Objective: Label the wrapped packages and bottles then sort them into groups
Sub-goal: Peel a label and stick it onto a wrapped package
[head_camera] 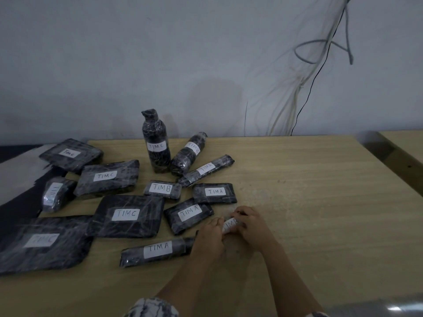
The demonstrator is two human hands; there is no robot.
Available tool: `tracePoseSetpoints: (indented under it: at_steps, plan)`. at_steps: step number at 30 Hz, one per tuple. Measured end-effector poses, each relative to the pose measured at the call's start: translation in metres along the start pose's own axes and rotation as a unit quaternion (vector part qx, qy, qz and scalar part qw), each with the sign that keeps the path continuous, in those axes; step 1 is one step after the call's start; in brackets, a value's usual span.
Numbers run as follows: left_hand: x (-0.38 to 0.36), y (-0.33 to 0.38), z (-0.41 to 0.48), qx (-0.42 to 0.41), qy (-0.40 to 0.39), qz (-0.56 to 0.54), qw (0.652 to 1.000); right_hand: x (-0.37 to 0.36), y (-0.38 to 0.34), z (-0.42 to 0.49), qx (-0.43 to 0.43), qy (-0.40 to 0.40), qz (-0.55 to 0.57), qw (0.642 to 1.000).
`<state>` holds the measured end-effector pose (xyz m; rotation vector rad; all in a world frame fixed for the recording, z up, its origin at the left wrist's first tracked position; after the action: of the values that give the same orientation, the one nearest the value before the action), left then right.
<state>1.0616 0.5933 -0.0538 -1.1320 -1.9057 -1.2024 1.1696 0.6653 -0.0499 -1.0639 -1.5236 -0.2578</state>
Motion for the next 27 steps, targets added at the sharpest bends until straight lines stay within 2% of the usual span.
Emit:
tracePoseSetpoints:
  at_steps: [6, 12, 18, 20, 23, 27]
  plan:
    - [0.01, -0.006, -0.004, 0.024, 0.011, 0.042, 0.999, 0.007, 0.003, 0.003, -0.006, 0.0, 0.006, 1.0]
    - [0.011, -0.013, -0.011, 0.059, 0.006, 0.067, 0.996, 0.018, -0.001, 0.008, -0.043, -0.042, -0.012, 0.998]
    - [0.012, -0.011, -0.014, 0.047, 0.049, 0.016, 0.998, 0.024, -0.005, 0.006, -0.055, -0.034, 0.127, 0.99]
    - [0.013, -0.009, -0.016, 0.051, 0.07, 0.013, 0.996, 0.017, -0.007, 0.003, -0.055, -0.014, 0.153, 0.987]
    - [0.011, -0.01, -0.014, 0.058, 0.094, 0.006, 0.994, 0.004, -0.005, 0.003, -0.071, 0.044, 0.115, 0.99]
    - [0.008, -0.012, -0.009, 0.055, 0.074, -0.014, 0.996, 0.005, -0.001, 0.007, -0.089, 0.062, 0.108, 0.988]
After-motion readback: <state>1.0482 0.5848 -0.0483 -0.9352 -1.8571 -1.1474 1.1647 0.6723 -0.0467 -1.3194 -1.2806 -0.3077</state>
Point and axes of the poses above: each hand's wrist, its own z-axis towards the middle knuckle, its own x-axis out of the back of the hand, y = z × x, the point moved 5 cm from there along z, towards the middle knuckle, and after that the axes turned 15 degrees about -y, right-handed, at the moved point
